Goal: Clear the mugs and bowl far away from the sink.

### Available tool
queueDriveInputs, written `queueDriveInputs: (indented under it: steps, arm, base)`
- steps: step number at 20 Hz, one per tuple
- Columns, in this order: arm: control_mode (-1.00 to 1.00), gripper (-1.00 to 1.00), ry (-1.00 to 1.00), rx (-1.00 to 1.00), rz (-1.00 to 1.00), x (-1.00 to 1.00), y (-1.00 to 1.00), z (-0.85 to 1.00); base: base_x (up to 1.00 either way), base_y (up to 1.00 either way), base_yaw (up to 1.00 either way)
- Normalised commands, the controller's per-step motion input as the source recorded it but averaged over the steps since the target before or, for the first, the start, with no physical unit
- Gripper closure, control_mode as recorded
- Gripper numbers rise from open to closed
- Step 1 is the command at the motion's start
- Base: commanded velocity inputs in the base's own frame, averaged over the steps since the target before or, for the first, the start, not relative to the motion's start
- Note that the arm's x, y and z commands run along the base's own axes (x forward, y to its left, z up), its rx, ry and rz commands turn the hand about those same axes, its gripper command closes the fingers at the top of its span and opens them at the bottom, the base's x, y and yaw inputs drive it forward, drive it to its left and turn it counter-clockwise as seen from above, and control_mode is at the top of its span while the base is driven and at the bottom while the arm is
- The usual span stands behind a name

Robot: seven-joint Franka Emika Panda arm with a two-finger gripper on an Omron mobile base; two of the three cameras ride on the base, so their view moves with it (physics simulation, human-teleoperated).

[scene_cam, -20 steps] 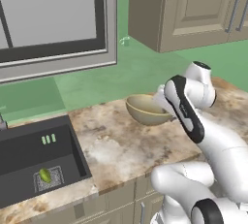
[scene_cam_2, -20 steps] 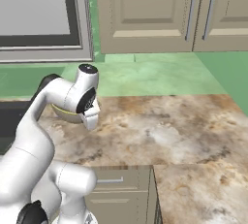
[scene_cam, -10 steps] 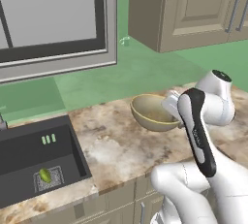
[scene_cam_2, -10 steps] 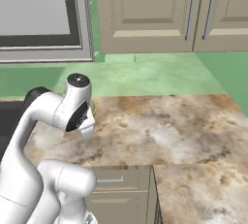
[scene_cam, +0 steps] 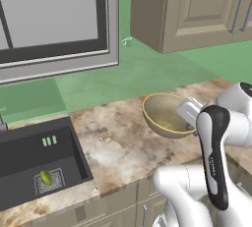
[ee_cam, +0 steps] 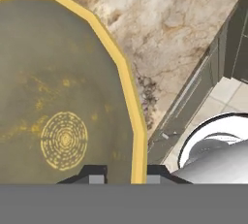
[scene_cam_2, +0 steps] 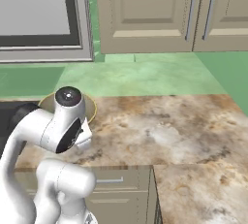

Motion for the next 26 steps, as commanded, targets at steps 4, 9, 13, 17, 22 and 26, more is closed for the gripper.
queueDriveInputs:
  steps: [4, 9, 13, 17, 22, 26]
  arm:
    - [-1.0, 1.0, -0.06, -0.05, -0.09, -0.56, -0.15, 0.18]
    - [1.0, 1.0, -0.01, 0.0, -0.06, -0.28, -0.13, 0.03]
    - [1.0, 1.0, 0.0, 0.0, 0.0, 0.0, 0.0, 0.0]
    - [1.0, 1.0, 0.0, 0.0, 0.0, 0.0, 0.0, 0.0]
    - [1.0, 1.0, 0.0, 0.0, 0.0, 0.0, 0.0, 0.0]
    - [1.0, 1.0, 0.0, 0.0, 0.0, 0.0, 0.0, 0.0]
  base:
    - [0.0, 0.0, 0.0]
    - [-0.13, -0.11, -0.09]
    - [-0.32, -0.42, -0.3]
    - [-0.02, -0.31, -0.47]
    - [0.0, -0.28, -0.83]
    - [0.17, -0.2, -0.82]
